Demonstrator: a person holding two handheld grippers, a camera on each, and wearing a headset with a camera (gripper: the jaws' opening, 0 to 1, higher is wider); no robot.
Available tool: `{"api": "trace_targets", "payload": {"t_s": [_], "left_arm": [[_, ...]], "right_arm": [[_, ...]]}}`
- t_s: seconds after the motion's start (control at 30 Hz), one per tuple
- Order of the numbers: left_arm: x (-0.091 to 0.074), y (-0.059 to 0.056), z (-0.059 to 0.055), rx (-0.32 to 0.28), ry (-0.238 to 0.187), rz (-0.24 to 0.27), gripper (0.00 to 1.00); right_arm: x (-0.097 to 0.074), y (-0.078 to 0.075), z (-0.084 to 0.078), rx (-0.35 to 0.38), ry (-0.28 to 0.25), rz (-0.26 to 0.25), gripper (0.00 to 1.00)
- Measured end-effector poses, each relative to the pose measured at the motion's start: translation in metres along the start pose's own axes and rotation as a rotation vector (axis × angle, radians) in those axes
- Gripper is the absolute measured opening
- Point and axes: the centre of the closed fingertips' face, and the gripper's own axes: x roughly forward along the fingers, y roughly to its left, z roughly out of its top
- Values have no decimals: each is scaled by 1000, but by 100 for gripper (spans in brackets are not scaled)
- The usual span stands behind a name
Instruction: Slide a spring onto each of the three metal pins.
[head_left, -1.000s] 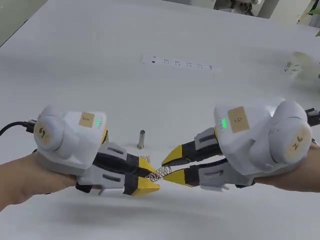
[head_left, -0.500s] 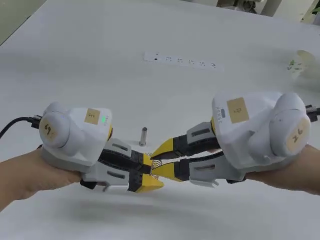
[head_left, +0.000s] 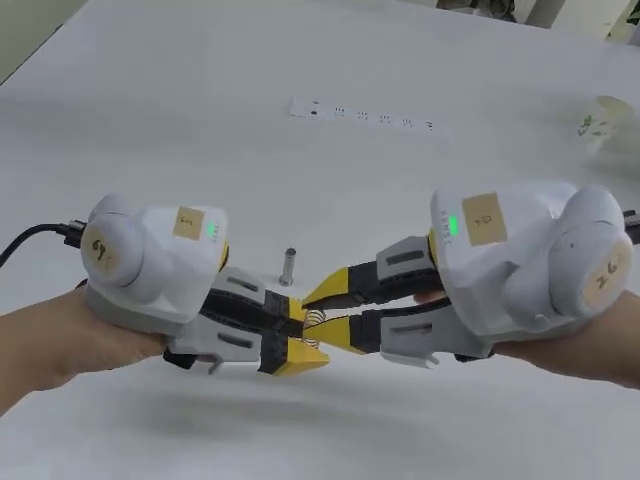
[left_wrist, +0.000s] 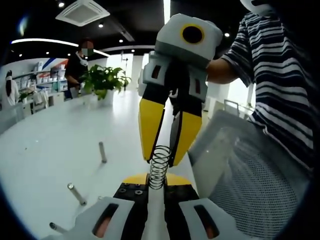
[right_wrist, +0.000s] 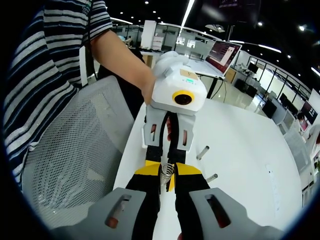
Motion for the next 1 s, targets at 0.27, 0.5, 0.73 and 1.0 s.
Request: {"api": "trace_targets", "payload": {"t_s": [0.27, 0.5, 0.73, 1.0], "left_arm": [[-1, 2, 1, -16, -5, 10, 3], [-1, 4, 2, -32, -11, 19, 5], [-6, 6, 3, -54, -20, 34, 8], [-14, 10, -3, -84, -20, 62, 12]], "right_arm": [[-1, -1, 1, -4, 3, -8, 7], [-1, -2, 2, -9, 5, -11, 7], [1, -4, 4, -17, 4, -16, 7], [0, -8, 4, -26, 8, -27, 7]]}}
